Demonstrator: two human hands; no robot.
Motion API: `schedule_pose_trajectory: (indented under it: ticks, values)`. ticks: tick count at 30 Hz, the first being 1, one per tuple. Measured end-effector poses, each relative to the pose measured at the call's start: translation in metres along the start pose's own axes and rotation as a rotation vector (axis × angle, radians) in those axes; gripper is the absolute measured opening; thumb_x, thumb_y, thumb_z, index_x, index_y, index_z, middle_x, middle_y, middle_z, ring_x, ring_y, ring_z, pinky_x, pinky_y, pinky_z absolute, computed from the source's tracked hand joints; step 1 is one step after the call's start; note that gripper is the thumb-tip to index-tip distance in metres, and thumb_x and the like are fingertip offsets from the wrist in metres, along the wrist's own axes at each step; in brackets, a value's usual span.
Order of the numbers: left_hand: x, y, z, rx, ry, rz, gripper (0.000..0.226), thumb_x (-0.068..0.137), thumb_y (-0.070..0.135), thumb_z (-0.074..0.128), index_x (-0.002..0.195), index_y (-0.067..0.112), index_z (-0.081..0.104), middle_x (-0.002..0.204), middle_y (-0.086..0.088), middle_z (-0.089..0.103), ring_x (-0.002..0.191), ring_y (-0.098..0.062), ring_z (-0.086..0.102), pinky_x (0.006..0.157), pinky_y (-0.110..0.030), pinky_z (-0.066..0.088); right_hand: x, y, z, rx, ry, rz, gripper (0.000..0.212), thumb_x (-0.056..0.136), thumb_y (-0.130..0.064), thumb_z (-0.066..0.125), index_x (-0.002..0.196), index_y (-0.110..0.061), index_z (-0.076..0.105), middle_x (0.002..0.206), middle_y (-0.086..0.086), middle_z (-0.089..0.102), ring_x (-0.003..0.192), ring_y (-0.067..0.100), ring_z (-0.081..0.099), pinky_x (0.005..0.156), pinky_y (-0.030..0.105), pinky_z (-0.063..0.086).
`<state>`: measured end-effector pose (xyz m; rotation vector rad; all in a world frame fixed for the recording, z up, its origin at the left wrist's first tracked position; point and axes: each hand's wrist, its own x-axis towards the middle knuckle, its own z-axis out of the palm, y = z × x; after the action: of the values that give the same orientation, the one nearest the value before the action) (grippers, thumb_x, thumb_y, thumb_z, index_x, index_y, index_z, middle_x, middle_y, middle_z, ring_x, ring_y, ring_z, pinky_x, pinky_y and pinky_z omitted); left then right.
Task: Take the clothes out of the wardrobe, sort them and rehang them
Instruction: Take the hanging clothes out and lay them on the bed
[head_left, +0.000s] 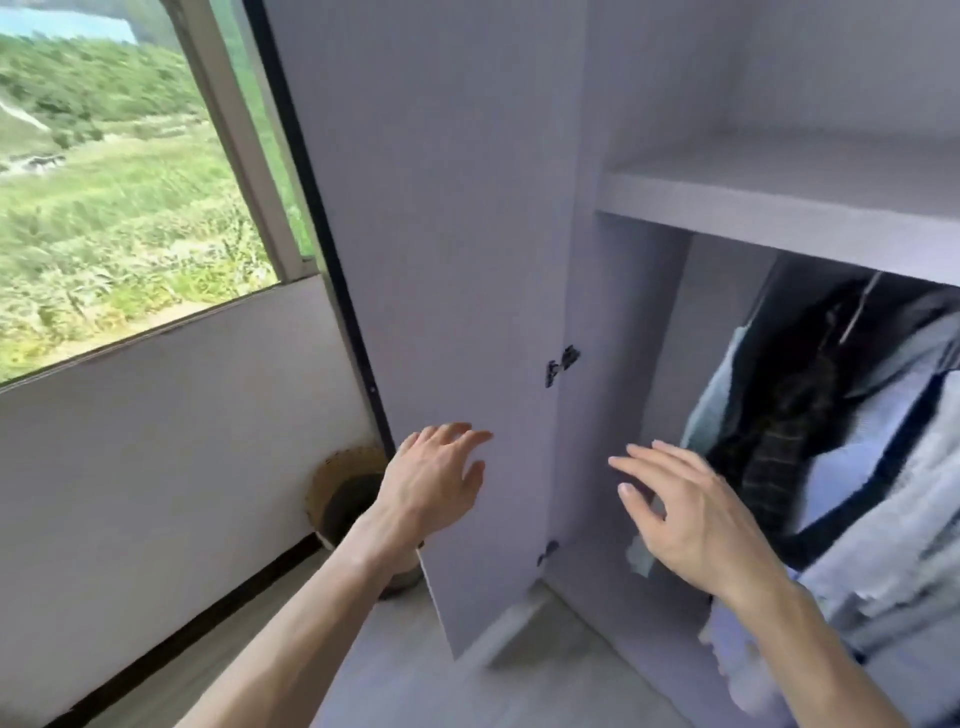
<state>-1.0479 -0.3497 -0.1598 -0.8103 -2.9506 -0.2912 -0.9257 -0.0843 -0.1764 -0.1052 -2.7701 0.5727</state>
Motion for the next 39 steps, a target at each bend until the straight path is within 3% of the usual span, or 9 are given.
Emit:
schedule_pose_trajectory:
  ticks: [5,8,11,16,21,26,32,34,39]
  values:
    - [0.07,0.023,-0.007,-0.039,-0.01,0.147,0.047,0.102,0.039,0.042,0.149,0.04,0.038,0.157,0.011,0.035,0.145,-0.014,0.031,0.118,-0.032,0.025,0.011,0.023,-0.034,-0.116,0.107,0.122,0.037,0.098,-0.043,0.047,0.132,-0.035,0.061,0.139,-0.014,0.057,0.138,0.008,0.039,0.115,0.032,0.034]
    - [0.101,0.035,-0.01,-0.08,0.012,0.23,0.046,0.102,0.037,0.041,0.148,0.04,0.038,0.156,0.015,0.035,0.145,-0.012,0.03,0.117,-0.03,0.024,0.015,0.031,-0.054,-0.189,0.169,0.204,0.037,0.098,-0.04,0.052,0.135,-0.035,0.058,0.14,-0.016,0.054,0.14,0.005,0.034,0.115,0.026,0.027]
    - [0.129,0.051,-0.01,-0.121,0.018,0.325,0.046,0.102,0.033,0.042,0.148,0.037,0.04,0.154,0.013,0.038,0.143,-0.014,0.034,0.115,-0.03,0.026,0.015,0.038,-0.073,-0.27,0.233,0.265,0.04,0.101,-0.044,0.044,0.139,-0.036,0.054,0.145,-0.018,0.049,0.143,0.003,0.029,0.116,0.023,0.021]
    - [0.176,0.086,-0.007,-0.162,0.01,0.457,0.048,0.102,0.034,0.043,0.15,0.032,0.039,0.154,0.009,0.04,0.141,-0.016,0.037,0.114,-0.028,0.028,0.016,0.052,-0.106,-0.38,0.357,0.321,0.054,0.097,-0.055,0.025,0.142,-0.037,0.05,0.15,-0.014,0.044,0.144,0.009,0.03,0.118,0.036,0.029]
    - [0.226,0.123,-0.002,-0.228,-0.022,0.526,0.049,0.102,0.036,0.044,0.15,0.033,0.038,0.153,0.011,0.04,0.14,-0.014,0.039,0.114,-0.031,0.033,0.037,0.08,-0.139,-0.492,0.466,0.372,0.054,0.097,-0.052,0.029,0.145,-0.033,0.047,0.155,-0.006,0.04,0.146,0.016,0.03,0.117,0.039,0.031]
    - [0.271,0.159,0.008,-0.259,-0.073,0.518,0.052,0.101,0.038,0.045,0.151,0.033,0.034,0.157,0.009,0.033,0.14,-0.017,0.038,0.112,-0.034,0.036,0.073,0.113,-0.162,-0.652,0.529,0.346,0.056,0.096,-0.045,0.036,0.148,-0.026,0.044,0.157,0.004,0.036,0.147,0.026,0.03,0.115,0.051,0.034]
    - [0.312,0.198,0.029,-0.216,-0.173,0.475,0.055,0.101,0.042,0.044,0.153,0.03,0.03,0.157,0.006,0.03,0.14,-0.019,0.036,0.11,-0.039,0.04,0.131,0.167,-0.177,-0.766,0.581,0.413,0.059,0.098,-0.046,0.03,0.154,-0.028,0.033,0.16,0.004,0.031,0.15,0.025,0.022,0.12,0.054,0.014]
    - [0.324,0.21,0.04,-0.229,-0.21,0.451,0.057,0.101,0.041,0.044,0.154,0.03,0.027,0.158,0.004,0.029,0.141,-0.02,0.034,0.111,-0.041,0.039,0.144,0.186,-0.174,-0.783,0.637,0.388,0.053,0.101,-0.042,0.033,0.151,-0.027,0.039,0.154,0.003,0.042,0.146,0.024,0.032,0.121,0.053,0.014]
    - [0.353,0.245,0.08,-0.487,-0.338,0.324,0.063,0.101,0.039,0.048,0.157,0.03,0.02,0.159,-0.004,0.026,0.142,-0.024,0.036,0.111,-0.036,0.038,0.165,0.228,-0.158,-0.898,0.963,0.2,0.04,0.097,-0.036,0.052,0.135,-0.025,0.061,0.128,0.002,0.063,0.122,0.024,0.055,0.111,0.05,0.031]
